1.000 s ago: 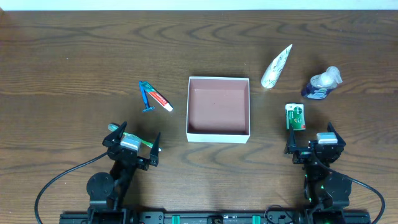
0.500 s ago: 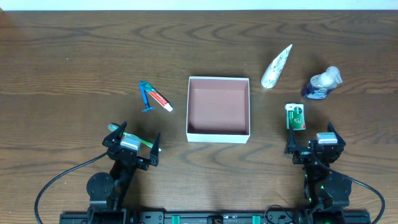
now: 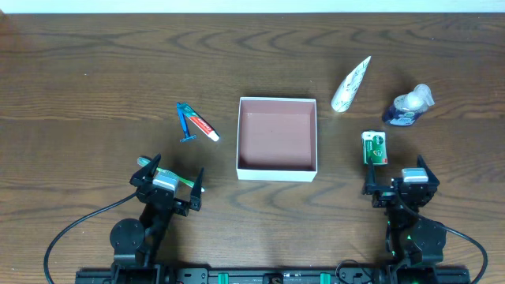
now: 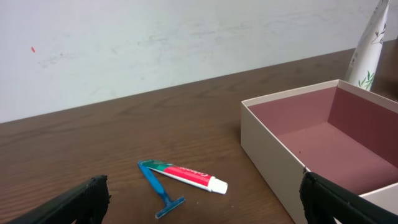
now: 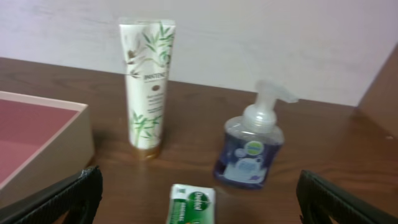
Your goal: Pack container
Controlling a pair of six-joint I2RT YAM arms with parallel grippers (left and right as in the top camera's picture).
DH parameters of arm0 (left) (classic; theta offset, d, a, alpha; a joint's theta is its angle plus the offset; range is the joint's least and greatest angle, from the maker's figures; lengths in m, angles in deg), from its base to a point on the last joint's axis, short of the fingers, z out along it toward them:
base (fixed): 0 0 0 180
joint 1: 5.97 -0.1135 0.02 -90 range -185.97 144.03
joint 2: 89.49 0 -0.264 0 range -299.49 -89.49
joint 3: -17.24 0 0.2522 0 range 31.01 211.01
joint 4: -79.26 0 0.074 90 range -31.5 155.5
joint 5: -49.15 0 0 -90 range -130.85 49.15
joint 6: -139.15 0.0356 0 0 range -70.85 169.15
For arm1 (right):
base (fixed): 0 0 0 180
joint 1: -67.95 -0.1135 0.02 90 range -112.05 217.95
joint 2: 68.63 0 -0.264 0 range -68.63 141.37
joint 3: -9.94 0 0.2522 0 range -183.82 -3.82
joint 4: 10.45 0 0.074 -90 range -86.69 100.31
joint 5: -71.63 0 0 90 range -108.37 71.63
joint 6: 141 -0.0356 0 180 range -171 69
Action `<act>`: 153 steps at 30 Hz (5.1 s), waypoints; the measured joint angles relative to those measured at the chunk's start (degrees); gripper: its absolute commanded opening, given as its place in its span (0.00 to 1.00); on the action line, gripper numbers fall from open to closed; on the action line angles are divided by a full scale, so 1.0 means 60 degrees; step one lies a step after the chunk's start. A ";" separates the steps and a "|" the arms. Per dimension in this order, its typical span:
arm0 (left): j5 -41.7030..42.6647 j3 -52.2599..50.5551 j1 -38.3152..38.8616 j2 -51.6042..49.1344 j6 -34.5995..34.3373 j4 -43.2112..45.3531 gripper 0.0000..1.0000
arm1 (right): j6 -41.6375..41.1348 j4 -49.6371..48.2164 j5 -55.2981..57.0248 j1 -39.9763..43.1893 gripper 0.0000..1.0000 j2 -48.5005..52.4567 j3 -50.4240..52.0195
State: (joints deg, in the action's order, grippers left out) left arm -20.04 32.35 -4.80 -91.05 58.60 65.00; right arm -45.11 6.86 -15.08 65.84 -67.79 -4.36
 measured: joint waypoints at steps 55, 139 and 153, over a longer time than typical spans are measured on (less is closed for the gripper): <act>0.0000 0.0015 0.0000 -0.0051 0.0000 -0.0025 0.98 | -0.5311 0.5788 -0.0178 -0.1024 0.82 1.4670 -1.3100; 0.0000 0.0015 0.0000 -0.0051 0.0000 -0.0025 0.98 | -0.4597 0.5045 0.0896 -0.5839 0.01 1.7019 -1.4790; 0.0000 0.0015 0.0000 -0.0051 0.0000 -0.0025 0.98 | -0.4794 0.4513 0.0758 -0.6033 0.33 1.7362 -1.4790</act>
State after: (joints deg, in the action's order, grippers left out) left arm -20.04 32.44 -4.80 -91.35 58.60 64.85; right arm -73.88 33.94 -10.53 29.64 36.38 -93.10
